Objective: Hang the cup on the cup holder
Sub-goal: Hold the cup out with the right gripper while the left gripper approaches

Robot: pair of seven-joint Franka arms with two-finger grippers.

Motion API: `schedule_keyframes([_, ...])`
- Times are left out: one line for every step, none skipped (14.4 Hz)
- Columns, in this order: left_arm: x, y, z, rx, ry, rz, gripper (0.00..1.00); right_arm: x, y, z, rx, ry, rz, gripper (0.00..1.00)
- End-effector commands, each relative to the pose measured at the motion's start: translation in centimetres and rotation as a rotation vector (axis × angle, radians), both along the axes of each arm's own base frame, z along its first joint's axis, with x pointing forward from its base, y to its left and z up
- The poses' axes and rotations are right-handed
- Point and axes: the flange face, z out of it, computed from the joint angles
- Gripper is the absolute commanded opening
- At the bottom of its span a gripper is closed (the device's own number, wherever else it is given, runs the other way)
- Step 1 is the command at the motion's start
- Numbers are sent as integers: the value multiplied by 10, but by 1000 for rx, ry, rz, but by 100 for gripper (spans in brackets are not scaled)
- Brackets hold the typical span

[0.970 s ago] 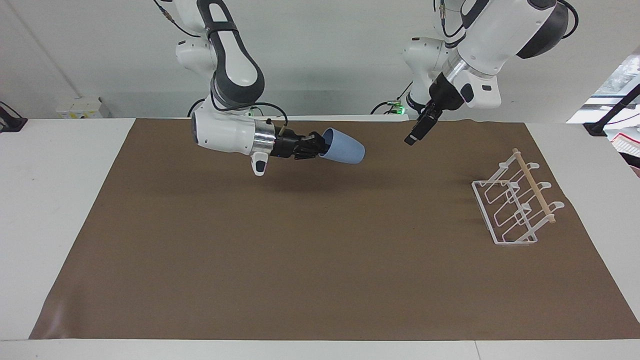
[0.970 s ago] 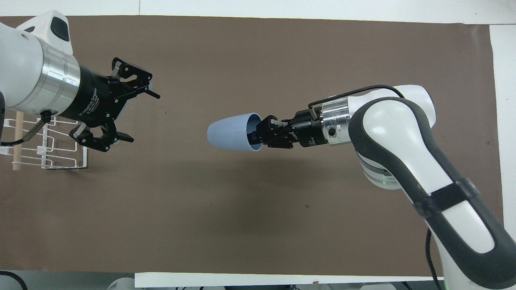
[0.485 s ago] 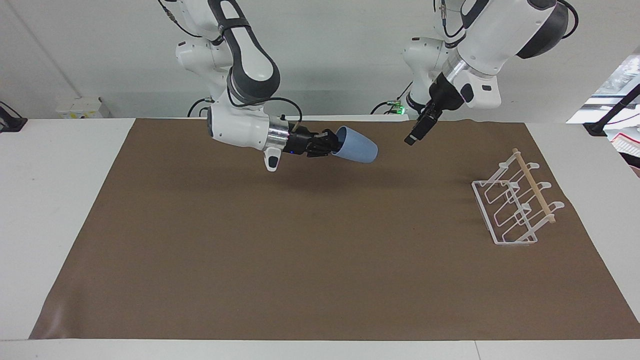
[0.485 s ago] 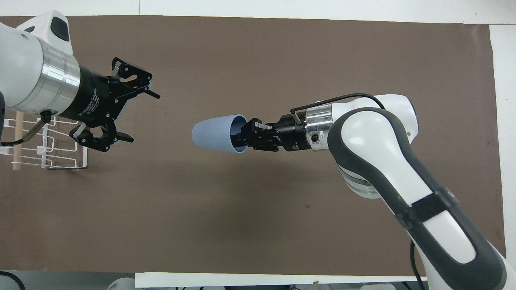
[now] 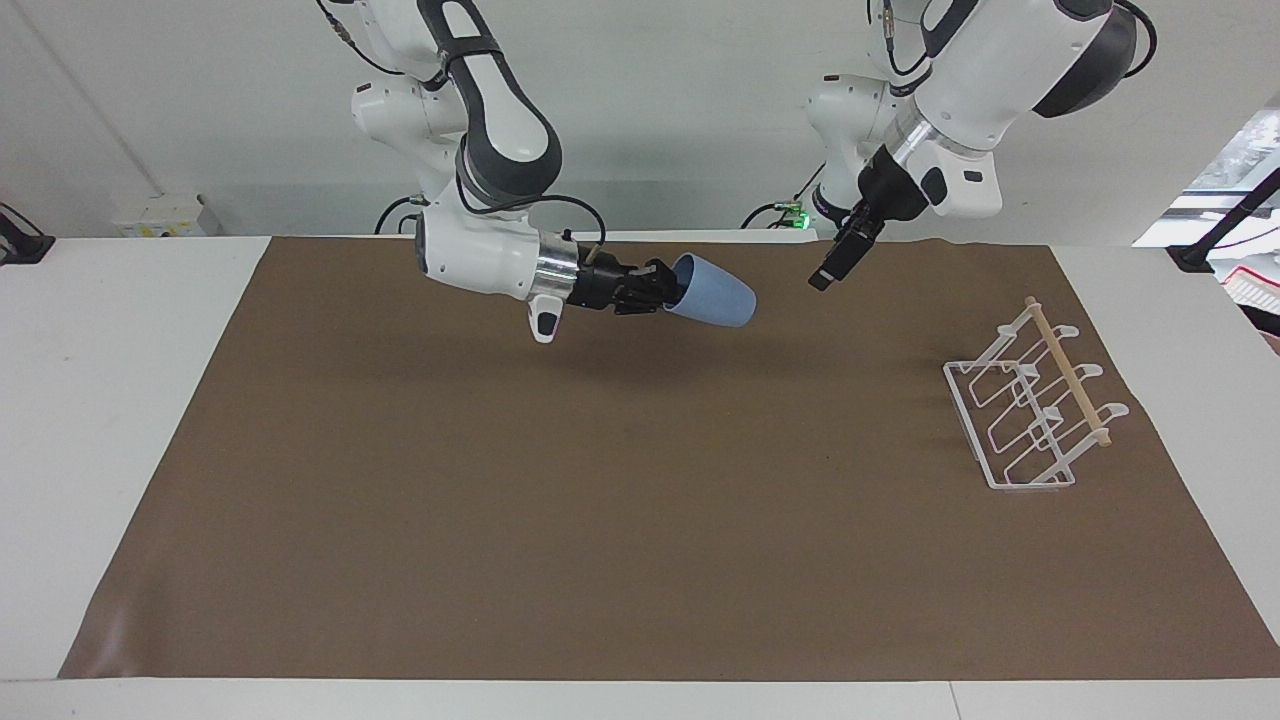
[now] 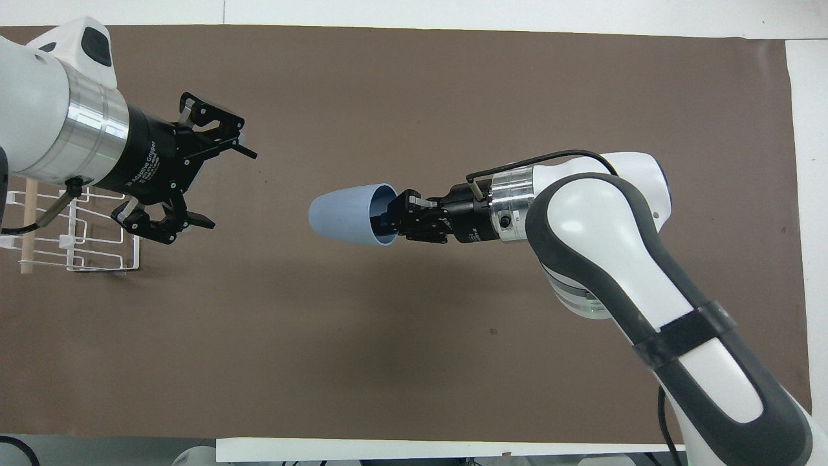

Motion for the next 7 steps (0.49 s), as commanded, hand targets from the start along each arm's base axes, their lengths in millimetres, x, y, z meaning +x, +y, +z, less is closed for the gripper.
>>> schedule_keyframes([-25, -76, -4, -32, -34, 56, 100, -5, -3, 4, 8, 15, -33, 0])
schedule_keyframes([-25, -76, -4, -31, -35, 56, 100, -5, -3, 4, 8, 15, -33, 0])
schedule_keyframes([-25, -75, -4, -32, -36, 58, 100, -5, -3, 4, 8, 15, -33, 0])
schedule_keyframes([-25, -76, -3, -33, -39, 58, 100, -4, -3, 4, 6, 12, -38, 0])
schedule_keyframes([-24, -77, -5, -38, -42, 62, 100, -3, -4, 3, 5, 13, -41, 0])
schedule_keyframes([-27, -80, -7, -38, -33, 98, 100, -3, -4, 3, 4, 12, -42, 0])
schedule_keyframes([-28, -87, -9, -43, -16, 187, 100, -3, -4, 3, 5, 13, -41, 0])
